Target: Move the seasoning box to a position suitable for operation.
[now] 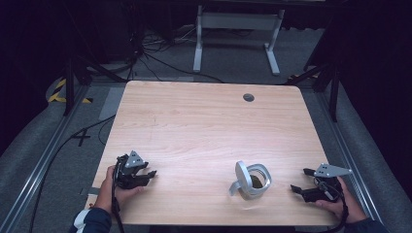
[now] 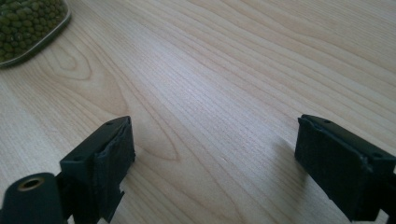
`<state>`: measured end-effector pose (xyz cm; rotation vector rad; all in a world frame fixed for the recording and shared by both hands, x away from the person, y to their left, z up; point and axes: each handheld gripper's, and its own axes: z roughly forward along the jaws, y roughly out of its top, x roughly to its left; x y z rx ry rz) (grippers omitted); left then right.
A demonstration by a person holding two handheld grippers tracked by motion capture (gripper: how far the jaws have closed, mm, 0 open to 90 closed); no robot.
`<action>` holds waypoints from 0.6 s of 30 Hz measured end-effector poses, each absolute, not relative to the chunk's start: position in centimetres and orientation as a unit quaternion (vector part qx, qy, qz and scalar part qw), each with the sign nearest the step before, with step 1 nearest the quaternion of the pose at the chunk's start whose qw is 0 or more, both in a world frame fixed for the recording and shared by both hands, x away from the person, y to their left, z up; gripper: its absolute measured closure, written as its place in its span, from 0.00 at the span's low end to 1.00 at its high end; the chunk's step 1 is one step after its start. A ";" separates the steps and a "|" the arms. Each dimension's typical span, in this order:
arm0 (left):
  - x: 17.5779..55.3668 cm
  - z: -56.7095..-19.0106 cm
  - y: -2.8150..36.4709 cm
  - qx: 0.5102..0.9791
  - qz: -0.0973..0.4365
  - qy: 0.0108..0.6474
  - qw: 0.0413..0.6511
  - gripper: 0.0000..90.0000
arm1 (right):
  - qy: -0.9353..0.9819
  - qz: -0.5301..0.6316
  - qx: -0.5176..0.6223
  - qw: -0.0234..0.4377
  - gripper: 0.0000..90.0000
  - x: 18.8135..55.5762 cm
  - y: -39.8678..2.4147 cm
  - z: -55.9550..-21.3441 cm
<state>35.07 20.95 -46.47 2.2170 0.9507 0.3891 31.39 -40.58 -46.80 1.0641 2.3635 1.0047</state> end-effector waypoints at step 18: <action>33.8 -42.4 15.8 0.857 0.146 0.282 0.406 1.00 | 0.836 0.355 0.377 0.180 0.13 31.4 -40.6 -46.8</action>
